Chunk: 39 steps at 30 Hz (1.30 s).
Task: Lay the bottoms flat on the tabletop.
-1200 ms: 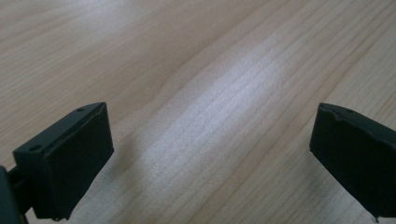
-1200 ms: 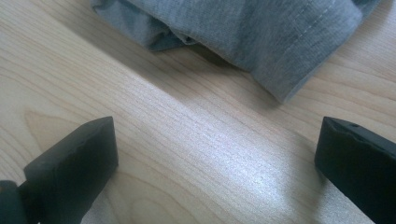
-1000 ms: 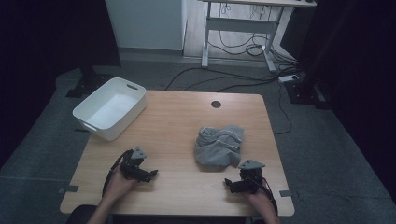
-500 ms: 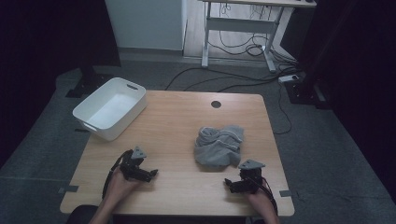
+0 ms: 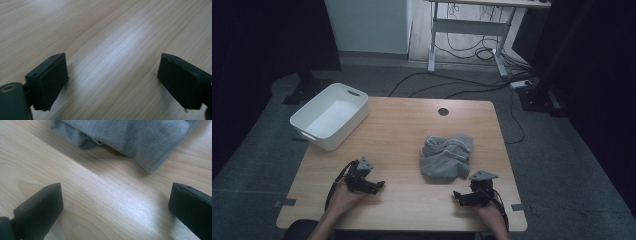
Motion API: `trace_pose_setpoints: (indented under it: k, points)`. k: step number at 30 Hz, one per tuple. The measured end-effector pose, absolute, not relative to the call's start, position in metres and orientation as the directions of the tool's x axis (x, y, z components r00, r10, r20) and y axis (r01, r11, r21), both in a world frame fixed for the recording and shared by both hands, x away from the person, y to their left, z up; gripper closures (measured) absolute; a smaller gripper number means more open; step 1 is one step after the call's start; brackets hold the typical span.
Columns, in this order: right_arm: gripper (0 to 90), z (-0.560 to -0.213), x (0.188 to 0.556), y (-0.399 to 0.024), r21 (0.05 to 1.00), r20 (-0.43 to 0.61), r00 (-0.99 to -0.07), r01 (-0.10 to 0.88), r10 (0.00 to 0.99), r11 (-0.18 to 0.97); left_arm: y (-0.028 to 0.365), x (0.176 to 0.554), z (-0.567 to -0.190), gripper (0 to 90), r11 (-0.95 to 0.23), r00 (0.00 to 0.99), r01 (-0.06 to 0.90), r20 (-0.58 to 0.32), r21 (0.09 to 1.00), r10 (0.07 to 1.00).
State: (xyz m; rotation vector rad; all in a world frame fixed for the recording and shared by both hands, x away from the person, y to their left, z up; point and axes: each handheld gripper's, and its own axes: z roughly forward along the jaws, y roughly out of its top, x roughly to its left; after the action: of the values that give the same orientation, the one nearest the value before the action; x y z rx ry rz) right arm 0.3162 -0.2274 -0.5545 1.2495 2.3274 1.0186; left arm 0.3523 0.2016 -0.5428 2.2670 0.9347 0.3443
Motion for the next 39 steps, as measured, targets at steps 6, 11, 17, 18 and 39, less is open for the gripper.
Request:
trace_pose_setpoints:
  k: [6,11,17,18,39]
  points:
    - [3.5,-0.553,0.316,-0.233,0.712,0.061,-0.556,0.606,0.829,0.355,0.188,0.35,-0.53,13.9,-0.526,0.747,0.486,-0.02,0.698,0.665]
    - [6.9,-0.552,0.315,-0.235,0.712,0.053,-0.551,0.606,0.833,0.355,0.17,0.352,-0.52,16.7,-0.546,0.781,0.447,-0.011,0.708,0.625]
    - [11.0,-0.552,0.314,-0.237,0.714,0.046,-0.555,0.6,0.831,0.361,0.142,0.358,-0.507,18.3,-0.57,0.822,0.394,0.001,0.721,0.569]
    - [11.2,-0.552,0.315,-0.237,0.716,0.05,-0.554,0.6,0.831,0.357,0.138,0.358,-0.504,18.3,-0.573,0.828,0.385,0.002,0.723,0.56]
    - [4.7,-0.556,0.315,-0.233,0.723,0.022,-0.571,0.576,0.82,0.382,0.049,0.378,-0.501,29.1,-0.639,0.905,0.322,-0.029,0.698,0.424]
